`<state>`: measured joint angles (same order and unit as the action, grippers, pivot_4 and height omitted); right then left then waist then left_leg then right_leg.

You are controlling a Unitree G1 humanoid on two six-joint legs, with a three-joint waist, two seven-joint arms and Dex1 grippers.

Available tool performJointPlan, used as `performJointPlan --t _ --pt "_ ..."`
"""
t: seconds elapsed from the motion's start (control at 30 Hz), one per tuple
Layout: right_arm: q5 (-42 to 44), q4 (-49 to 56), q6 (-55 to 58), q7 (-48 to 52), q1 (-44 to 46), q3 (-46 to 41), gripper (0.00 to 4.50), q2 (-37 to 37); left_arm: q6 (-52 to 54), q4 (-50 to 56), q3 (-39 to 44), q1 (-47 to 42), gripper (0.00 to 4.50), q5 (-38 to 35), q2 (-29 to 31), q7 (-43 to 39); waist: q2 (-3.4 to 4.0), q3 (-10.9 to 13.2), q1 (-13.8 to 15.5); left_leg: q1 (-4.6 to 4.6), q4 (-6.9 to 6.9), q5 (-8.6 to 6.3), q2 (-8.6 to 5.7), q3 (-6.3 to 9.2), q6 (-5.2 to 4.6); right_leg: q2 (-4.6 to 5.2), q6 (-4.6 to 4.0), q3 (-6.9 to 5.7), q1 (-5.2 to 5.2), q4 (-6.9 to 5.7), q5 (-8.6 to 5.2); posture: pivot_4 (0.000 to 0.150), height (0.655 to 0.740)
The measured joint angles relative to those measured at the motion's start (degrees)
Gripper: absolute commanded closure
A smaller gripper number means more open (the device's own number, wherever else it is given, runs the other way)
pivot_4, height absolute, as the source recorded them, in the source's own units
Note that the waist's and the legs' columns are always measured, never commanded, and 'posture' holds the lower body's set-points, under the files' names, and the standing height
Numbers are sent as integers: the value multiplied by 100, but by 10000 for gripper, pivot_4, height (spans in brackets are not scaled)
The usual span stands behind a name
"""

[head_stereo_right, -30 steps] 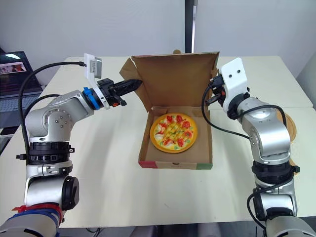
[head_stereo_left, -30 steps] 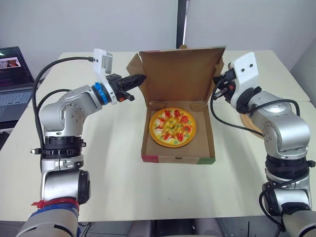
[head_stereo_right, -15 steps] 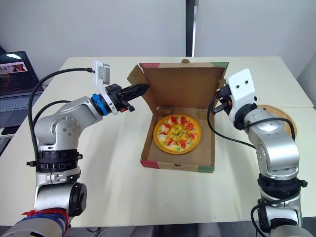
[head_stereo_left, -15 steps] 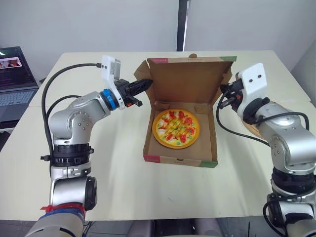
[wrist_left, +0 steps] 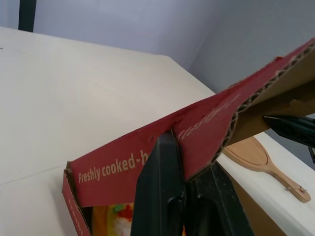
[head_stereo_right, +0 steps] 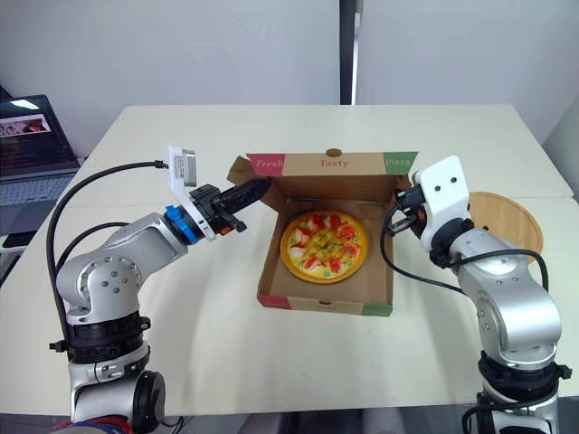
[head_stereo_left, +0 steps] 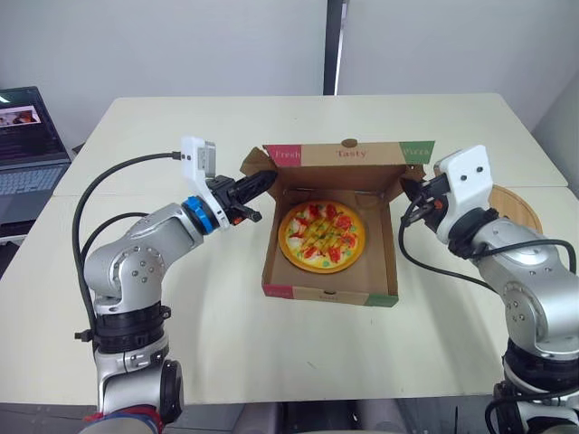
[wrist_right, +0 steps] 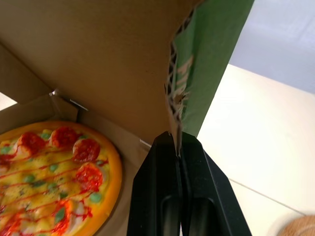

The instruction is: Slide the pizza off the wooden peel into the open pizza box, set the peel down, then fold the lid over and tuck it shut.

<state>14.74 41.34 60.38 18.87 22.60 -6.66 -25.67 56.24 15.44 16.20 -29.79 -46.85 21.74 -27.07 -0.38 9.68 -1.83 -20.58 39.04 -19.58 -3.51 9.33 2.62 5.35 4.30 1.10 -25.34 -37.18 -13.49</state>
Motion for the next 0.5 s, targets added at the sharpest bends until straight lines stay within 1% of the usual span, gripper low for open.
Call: performJointPlan --t 0.23,0.5 --pt "7 419 -54 -98 -592 24 44639 127 -1 371 50 484 45000 -258 25 154 -1 -15 6 7 -3 0 1 -2 0 -2 0 2 4 0 0 1500 7400" --pt "-58 689 -564 -340 -1438 366 44639 301 -28 713 49 1127 45000 -421 100 288 -7 -40 12 15 -8 0 3 -7 0 -5 0 8 8 2 0 1500 7400"
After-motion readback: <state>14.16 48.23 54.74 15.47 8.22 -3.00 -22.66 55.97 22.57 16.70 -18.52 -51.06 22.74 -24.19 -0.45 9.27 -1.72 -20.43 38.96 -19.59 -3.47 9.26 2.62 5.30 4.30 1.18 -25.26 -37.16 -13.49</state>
